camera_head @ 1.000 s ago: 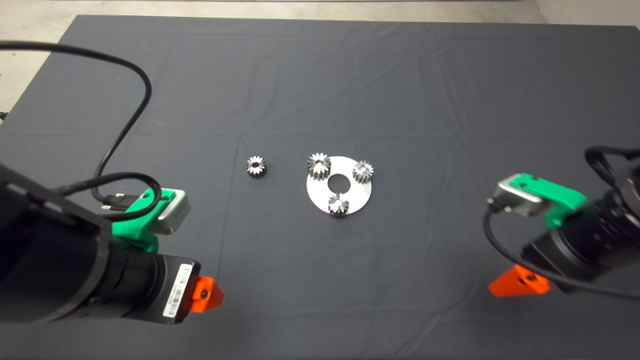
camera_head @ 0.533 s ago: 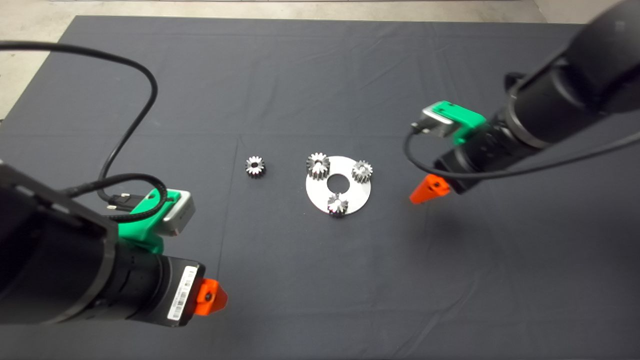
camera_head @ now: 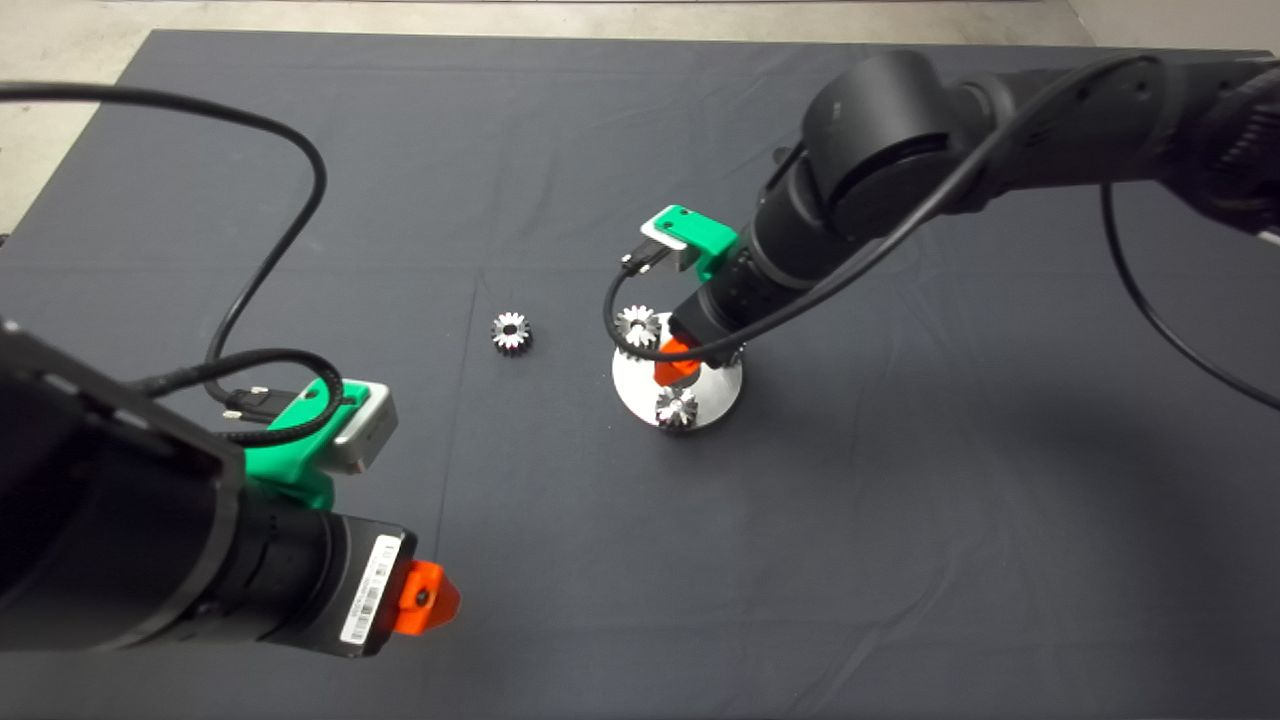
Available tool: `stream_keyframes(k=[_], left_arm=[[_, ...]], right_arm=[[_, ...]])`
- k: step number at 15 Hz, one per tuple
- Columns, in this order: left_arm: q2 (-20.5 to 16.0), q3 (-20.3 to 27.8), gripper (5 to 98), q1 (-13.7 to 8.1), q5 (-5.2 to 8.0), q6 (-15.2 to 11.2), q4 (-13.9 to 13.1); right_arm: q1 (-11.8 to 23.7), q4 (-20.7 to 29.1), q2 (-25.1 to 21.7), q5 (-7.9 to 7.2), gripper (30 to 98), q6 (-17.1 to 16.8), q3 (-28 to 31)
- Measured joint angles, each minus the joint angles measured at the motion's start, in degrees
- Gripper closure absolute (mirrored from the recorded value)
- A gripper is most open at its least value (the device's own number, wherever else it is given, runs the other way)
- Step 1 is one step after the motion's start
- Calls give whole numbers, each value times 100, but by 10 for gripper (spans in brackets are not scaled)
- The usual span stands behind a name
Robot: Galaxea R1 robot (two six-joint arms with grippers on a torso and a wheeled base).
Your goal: Remove an incorrectly installed larger gear and replace it with the correct smaller gear
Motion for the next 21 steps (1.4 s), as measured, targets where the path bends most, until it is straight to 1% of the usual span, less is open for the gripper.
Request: stream_keyframes(k=[2, 4, 6, 8, 10, 13, 16, 19, 21], left_arm=[[-13, 0, 61, 0, 5, 0, -1], [2, 0, 61, -1, 0, 2, 0], [2, 0, 60, 0, 2, 2, 0], [0, 0, 61, 0, 5, 2, 0], [2, 0, 61, 0, 2, 2, 1], [-2, 0, 61, 0, 10, 2, 0], [2, 0, 61, 0, 2, 2, 0], [0, 0, 61, 0, 7, 2, 0], [5, 0, 61, 0, 5, 2, -1]], right_arm=[[-92, -546, 204, -4, 307, -22, -23], [-289, -982, 408, -24, 307, -44, -34], [-598, -1285, 466, -34, 307, -61, -39], [-804, -1516, 431, -91, 307, -61, -139], [-848, -1712, 414, -129, 307, -61, -270], [-848, -1888, 416, -113, 307, -59, -511], [-870, -2102, 416, -138, 307, -59, -557], [-1062, -2299, 437, -177, 307, -55, -761], [-1158, -2311, 440, -174, 307, -55, -789]])
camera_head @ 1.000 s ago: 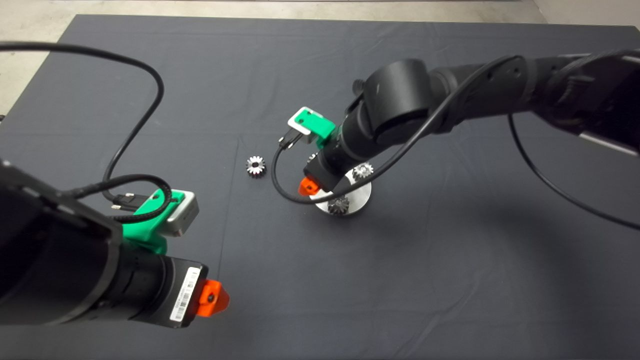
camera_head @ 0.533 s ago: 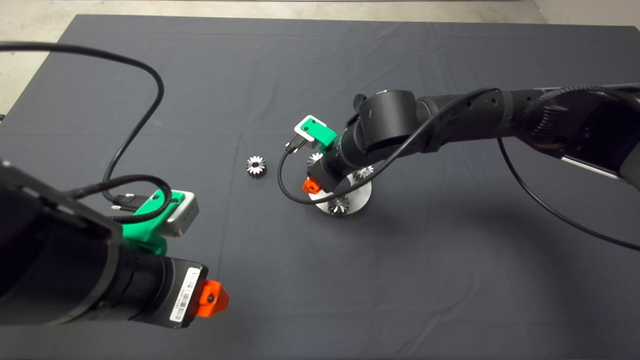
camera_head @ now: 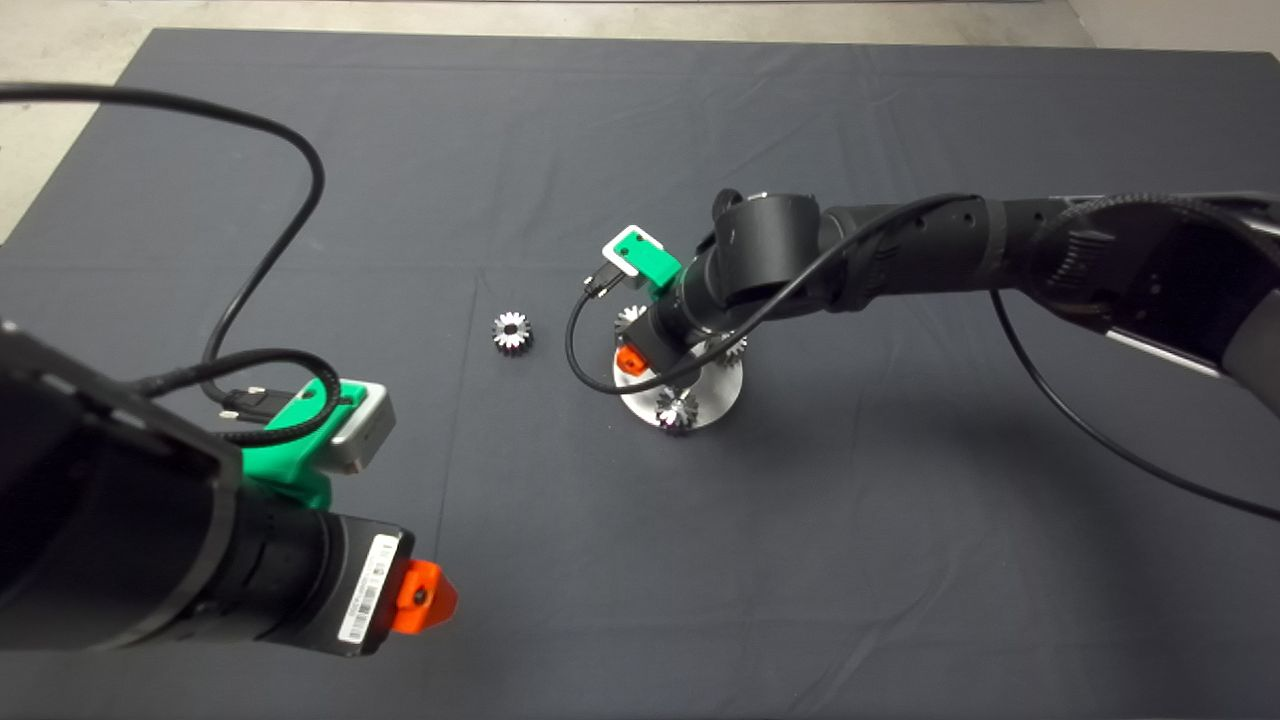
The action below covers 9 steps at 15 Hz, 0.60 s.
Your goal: Remove an incorrectly installed larger gear and replace it with the correct smaller gear
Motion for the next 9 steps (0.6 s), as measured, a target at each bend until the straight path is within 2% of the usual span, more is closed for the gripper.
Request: stream_keyframes(k=[6, 9], left_arm=[[61, 0, 61, 0, -5, 0, 1], [59, 11, 61, 0, -2, 0, 0]], right_arm=[[-4, -20, 33, 66, 307, 13, -227], [-4, -22, 142, 67, 330, 16, -394]])
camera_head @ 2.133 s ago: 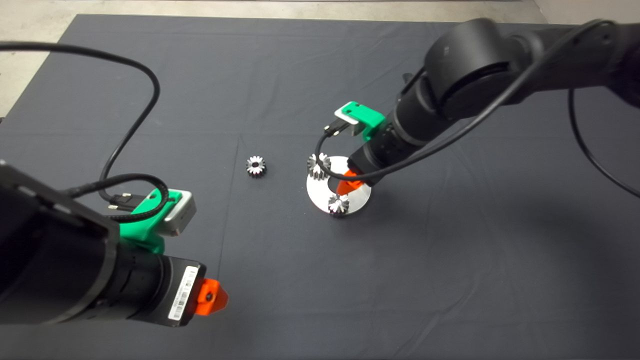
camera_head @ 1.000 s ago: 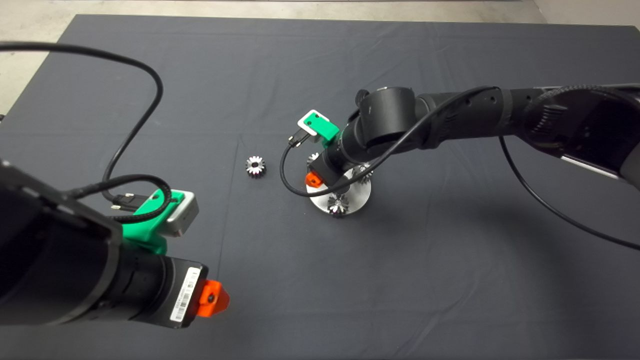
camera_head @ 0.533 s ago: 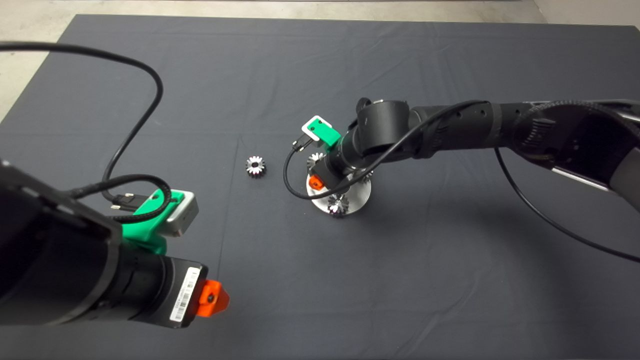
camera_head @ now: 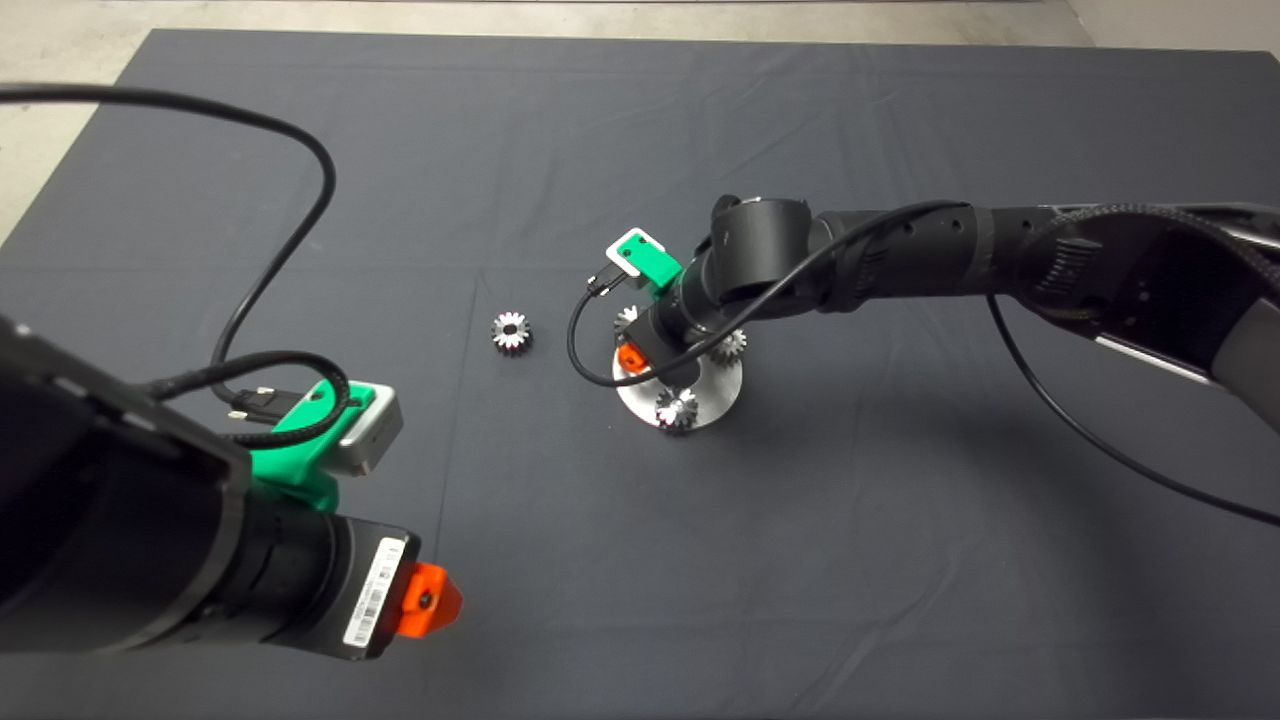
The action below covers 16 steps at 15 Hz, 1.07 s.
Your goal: Remove an incorrectly installed larger gear and replace it with the correct smaller gear
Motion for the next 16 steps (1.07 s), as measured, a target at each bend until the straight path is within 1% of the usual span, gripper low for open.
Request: stream_keyframes(k=[1, 2, 3, 4, 5, 6, 7, 9, 10, 11, 13, 14, 16], left_arm=[[2, 4, 61, 0, 0, 0, 1], [2, 4, 61, 0, 0, 0, 0], [1, 6, 61, 0, 0, 0, 1], [2, 6, 61, 0, 0, 0, 1], [2, 9, 61, 0, 0, 0, 0], [2, 9, 60, 0, 0, 0, 1], [2, 9, 61, 0, 0, 0, 1], [2, 9, 61, 0, -1, 0, 1], [2, 9, 61, 0, 0, 0, 1], [2, 9, 61, 0, 0, 0, 1], [2, 9, 61, 0, 0, 0, 1], [2, 9, 61, 0, 0, 0, 1], [2, 9, 61, 0, 0, 0, 1]], right_arm=[[0, -2, 56, 5, 330, 0, -53], [0, -2, 96, 10, 353, 0, -67], [0, -2, 125, 46, 377, 0, -89], [0, -2, 152, 80, 383, 0, -160], [0, -2, 155, 168, 383, 0, -223], [0, -5, 152, 243, 416, 0, -285], [-1, -5, 152, 269, 436, 0, -304], [-18, -7, 152, 308, 437, 0, -304], [-40, -7, 152, 313, 468, 0, -304], [-63, -10, 151, 313, 481, 0, -304], [-88, -10, 152, 316, 488, 4, -304], [-85, -10, 152, 316, 517, 5, -304], [-85, -10, 152, 316, 525, 22, -304]])
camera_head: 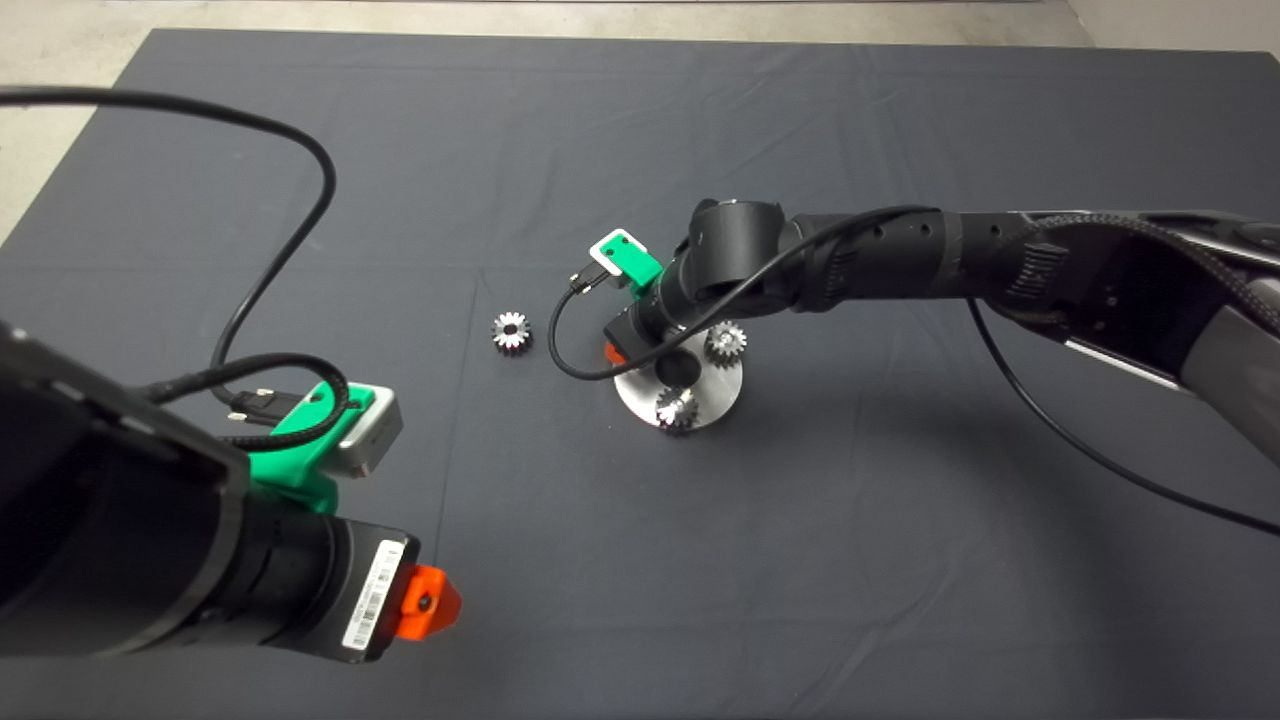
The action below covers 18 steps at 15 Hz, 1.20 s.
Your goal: Remove an incorrectly installed larger gear and replace it with the correct smaller gear
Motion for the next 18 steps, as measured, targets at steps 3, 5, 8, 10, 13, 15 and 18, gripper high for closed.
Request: stream_keyframes(k=[3, 5, 8, 10, 13, 15, 18], left_arm=[[0, 0, 61, 0, 0, 0, 0], [0, 0, 61, 0, 0, 0, 0], [0, 0, 61, 0, 0, 0, 0], [0, 0, 61, 0, 0, 0, 0], [0, 0, 61, 0, 0, 0, 0], [0, 0, 61, 0, 0, 0, 0], [0, 0, 60, 0, 0, 0, 0]], right_arm=[[0, 0, 0, 0, 582, 1, 0], [0, 0, 0, 0, 610, 4, 0], [0, 0, 0, 0, 649, 33, 0], [0, 0, 1, 0, 679, 43, 0], [-2, 2, 11, 4, 722, 59, 13], [-2, 0, 16, -1, 722, 64, 13], [-7, 5, 18, 4, 760, 109, 18]])
